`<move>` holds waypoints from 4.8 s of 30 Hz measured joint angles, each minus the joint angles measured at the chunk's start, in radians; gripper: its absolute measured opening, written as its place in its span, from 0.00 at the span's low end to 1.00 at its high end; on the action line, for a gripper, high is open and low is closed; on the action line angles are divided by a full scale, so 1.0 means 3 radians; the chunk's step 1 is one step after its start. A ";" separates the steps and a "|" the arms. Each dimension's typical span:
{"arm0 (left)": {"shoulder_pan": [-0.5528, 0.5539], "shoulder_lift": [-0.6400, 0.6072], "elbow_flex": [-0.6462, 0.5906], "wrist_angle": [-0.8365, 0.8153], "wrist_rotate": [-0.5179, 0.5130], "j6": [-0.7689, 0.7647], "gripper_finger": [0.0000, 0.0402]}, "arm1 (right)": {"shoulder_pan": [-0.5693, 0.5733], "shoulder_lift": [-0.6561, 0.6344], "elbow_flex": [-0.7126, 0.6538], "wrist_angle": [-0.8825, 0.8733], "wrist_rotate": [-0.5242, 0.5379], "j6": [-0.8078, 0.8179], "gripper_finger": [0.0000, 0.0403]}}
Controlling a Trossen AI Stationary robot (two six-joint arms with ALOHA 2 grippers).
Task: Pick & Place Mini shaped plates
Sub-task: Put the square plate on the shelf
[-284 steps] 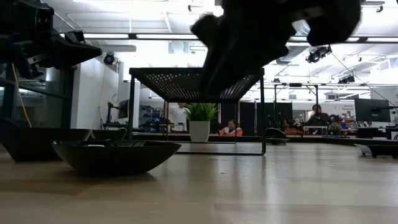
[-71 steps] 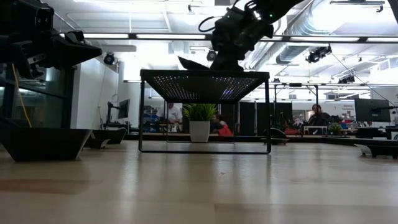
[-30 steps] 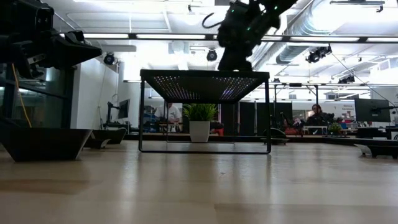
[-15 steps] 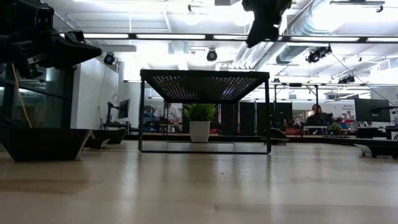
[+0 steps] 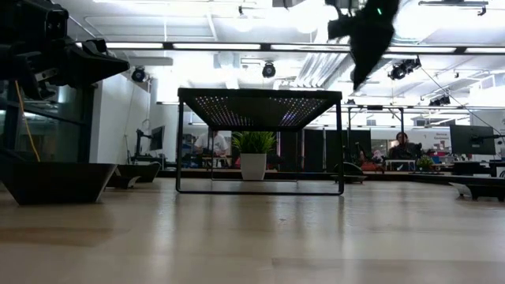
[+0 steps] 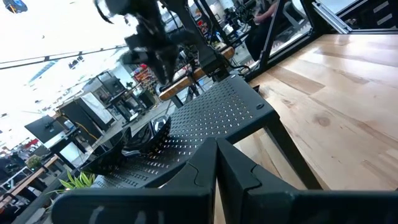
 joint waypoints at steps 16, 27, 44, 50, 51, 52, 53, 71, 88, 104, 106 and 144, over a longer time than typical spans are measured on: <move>-0.0001 0.0001 0.0001 0.0000 -0.0001 0.0000 0.00 | -0.0127 -0.0766 -0.1456 0.0935 0.0178 -0.0189 0.20; -0.0001 0.0000 0.0000 0.0000 -0.0001 0.0000 0.00 | -0.0780 -0.1138 -0.1981 0.1982 0.0090 -0.1055 0.20; 0.0000 0.0000 -0.0001 0.0000 0.0000 0.0000 0.00 | -0.1219 -0.0664 -0.2721 0.3341 -0.0022 -0.3468 0.21; -0.0001 0.0000 0.0001 0.0000 -0.0001 0.0000 0.00 | -0.1389 -0.0411 -0.2738 0.3430 -0.0036 -0.3466 0.27; -0.0001 -0.0001 0.0000 0.0000 0.0000 0.0000 0.00 | -0.1414 -0.0369 -0.2738 0.3451 -0.0037 -0.3467 0.28; -0.0001 0.0001 -0.0001 0.0000 0.0000 0.0000 0.00 | -0.1438 -0.0334 -0.2738 0.3474 -0.0042 -0.3467 0.30; 0.0000 -0.0001 0.0001 0.0000 -0.0001 0.0000 0.00 | -0.1463 -0.0300 -0.2738 0.3502 -0.0053 -0.3467 0.32; -0.0001 0.0000 0.0000 0.0000 0.0000 0.0000 0.00 | -0.1588 0.0480 -0.2123 0.3311 -0.0548 -0.3554 0.39; -0.0001 0.0000 0.0000 0.0000 0.0000 0.0000 0.00 | -0.1587 0.0640 -0.2036 0.3210 -0.0479 -0.3566 0.30; 0.0000 0.0000 0.0000 0.0000 0.0000 0.0000 0.00 | -0.1588 0.0640 -0.2040 0.3202 -0.0359 -0.3552 0.06; -0.0001 0.0001 0.0001 0.0000 0.0000 0.0000 0.00 | -0.1588 0.0640 -0.2040 0.3210 -0.0356 -0.3552 0.03; -0.0001 0.0000 0.0000 0.0000 -0.0001 0.0000 0.00 | -0.0649 -0.0707 -0.1606 0.1506 0.0163 -0.2199 0.00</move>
